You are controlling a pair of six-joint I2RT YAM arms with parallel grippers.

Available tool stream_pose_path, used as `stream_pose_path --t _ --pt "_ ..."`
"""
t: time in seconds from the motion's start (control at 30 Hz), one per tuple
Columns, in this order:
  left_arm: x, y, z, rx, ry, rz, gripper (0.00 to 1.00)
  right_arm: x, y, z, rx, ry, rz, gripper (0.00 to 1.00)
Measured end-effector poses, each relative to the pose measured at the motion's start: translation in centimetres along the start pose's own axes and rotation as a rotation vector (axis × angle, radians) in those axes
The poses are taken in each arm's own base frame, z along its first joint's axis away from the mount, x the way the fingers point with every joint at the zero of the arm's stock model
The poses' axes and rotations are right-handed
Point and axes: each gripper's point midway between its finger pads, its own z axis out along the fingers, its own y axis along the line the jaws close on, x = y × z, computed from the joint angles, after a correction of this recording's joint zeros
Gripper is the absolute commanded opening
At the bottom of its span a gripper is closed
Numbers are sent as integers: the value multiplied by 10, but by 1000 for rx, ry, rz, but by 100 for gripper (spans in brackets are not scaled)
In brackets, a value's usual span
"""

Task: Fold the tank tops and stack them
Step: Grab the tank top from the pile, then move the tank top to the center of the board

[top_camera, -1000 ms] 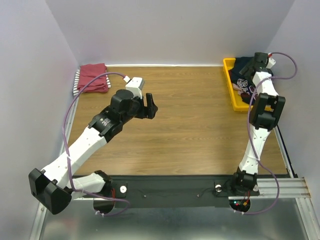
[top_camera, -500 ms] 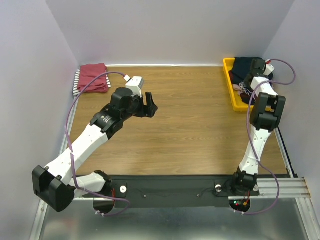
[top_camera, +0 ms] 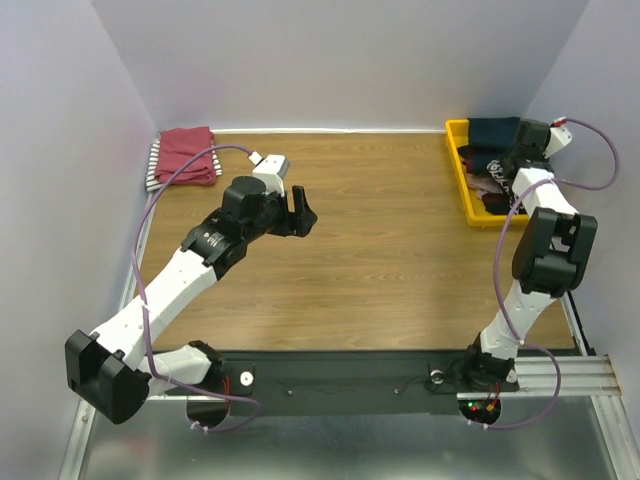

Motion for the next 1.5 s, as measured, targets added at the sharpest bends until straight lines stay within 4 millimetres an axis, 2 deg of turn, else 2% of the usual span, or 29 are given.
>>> stream_pose_path --t 0.17,0.27,0.37,0.63,0.77,0.9,0.97,1.0,1.03,1.1,1.17,1.2,1.23,1.27,1.3,1.33,1.47,1.5 --pt "0 -1 0 5 0 0 82 -30 11 -30 -64 -94 62 0" --pt "-1 -2 -1 8 -3 0 82 -45 15 -54 -102 -137 93 0" --pt "-3 -3 -3 12 -10 1 82 -65 28 -80 -152 -188 115 0" --pt "-8 -5 -8 21 -32 2 82 -131 79 -155 -300 -358 133 0" --pt "-9 -5 -8 20 -35 2 82 -152 101 -186 -387 -391 111 0" --pt "-10 -4 -8 9 -40 -14 82 -156 150 -234 -571 -370 47 0" --pt "-12 -3 -10 1 -49 -26 82 -145 184 -276 -710 -339 9 0" --pt "-14 -3 -11 -3 -57 -38 82 -138 194 -291 -761 -323 -8 0" --pt "-15 -3 -12 -4 -65 -47 82 -123 209 -319 -838 -291 -29 1" --pt "-19 -4 -15 -5 -83 -65 82 -101 227 -356 -946 -240 -55 4" --pt "-25 -6 -18 -2 -105 -88 82 -66 248 -410 -1097 -159 -88 11" --pt "-28 -7 -18 -1 -119 -103 82 -45 257 -434 -1176 -107 -106 31" --pt "-30 -8 -19 4 -131 -113 82 -34 260 -445 -1211 -79 -118 54" --pt "-30 -8 -18 7 -135 -124 82 -17 262 -455 -1248 -31 -125 62" --pt "-29 -9 -17 10 -139 -139 83 0 263 -458 -1267 18 -141 70" --pt "-27 -8 -16 11 -138 -145 83 10 264 -456 -1268 40 -151 76" --pt "-7 -1 -6 -3 -106 -194 82 66 269 -412 -1185 161 -228 87" --pt "3 3 -3 -13 -91 -211 83 91 267 -391 -1132 205 -264 88"
